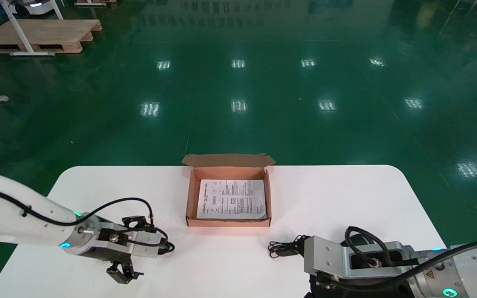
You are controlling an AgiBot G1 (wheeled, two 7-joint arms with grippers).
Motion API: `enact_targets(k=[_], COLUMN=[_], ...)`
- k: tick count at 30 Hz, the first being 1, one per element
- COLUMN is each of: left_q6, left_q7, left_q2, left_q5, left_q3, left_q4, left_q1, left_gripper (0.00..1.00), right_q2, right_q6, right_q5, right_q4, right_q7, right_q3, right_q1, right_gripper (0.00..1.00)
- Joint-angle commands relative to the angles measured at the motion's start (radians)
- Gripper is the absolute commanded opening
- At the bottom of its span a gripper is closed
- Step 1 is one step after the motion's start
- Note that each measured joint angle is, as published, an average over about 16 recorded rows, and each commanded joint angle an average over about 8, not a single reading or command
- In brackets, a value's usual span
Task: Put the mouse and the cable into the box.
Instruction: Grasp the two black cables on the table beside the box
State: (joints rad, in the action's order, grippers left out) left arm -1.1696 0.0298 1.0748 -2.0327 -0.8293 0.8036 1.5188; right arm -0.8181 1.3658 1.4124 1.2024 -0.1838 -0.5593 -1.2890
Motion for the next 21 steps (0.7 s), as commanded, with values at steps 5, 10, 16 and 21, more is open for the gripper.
enact_targets(k=[5, 10, 16, 21], left_q6=[0.065, 0.110, 0.125, 0.128], left_q7=[0.047, 0.041, 0.035, 0.043], left_q2=[0.043, 0.068, 0.086, 0.091], left_q5=[-0.041, -0.078, -0.095, -0.093], left_q3=[-0.015, -0.026, -0.032, -0.032], left_q4=[-0.106, -0.182, -0.224, -0.238], left_q1=[0.016, 0.027, 0.034, 0.038], left_gripper=[1.00, 1.00, 1.00, 1.00], right_q2=[0.027, 0.047, 0.048, 0.007], right_q6=[-0.014, -0.036, -0.054, -0.096], right_q5=[-0.001, 0.000, 0.015, 0.076], right_q4=[0.043, 0.074, 0.088, 0.042], right_q7=[-0.022, -0.034, -0.039, -0.045], right_q3=[0.008, 0.016, 0.014, -0.008], right_q1=[0.022, 0.044, 0.056, 0.048], right_gripper=[1.00, 1.00, 1.00, 1.00])
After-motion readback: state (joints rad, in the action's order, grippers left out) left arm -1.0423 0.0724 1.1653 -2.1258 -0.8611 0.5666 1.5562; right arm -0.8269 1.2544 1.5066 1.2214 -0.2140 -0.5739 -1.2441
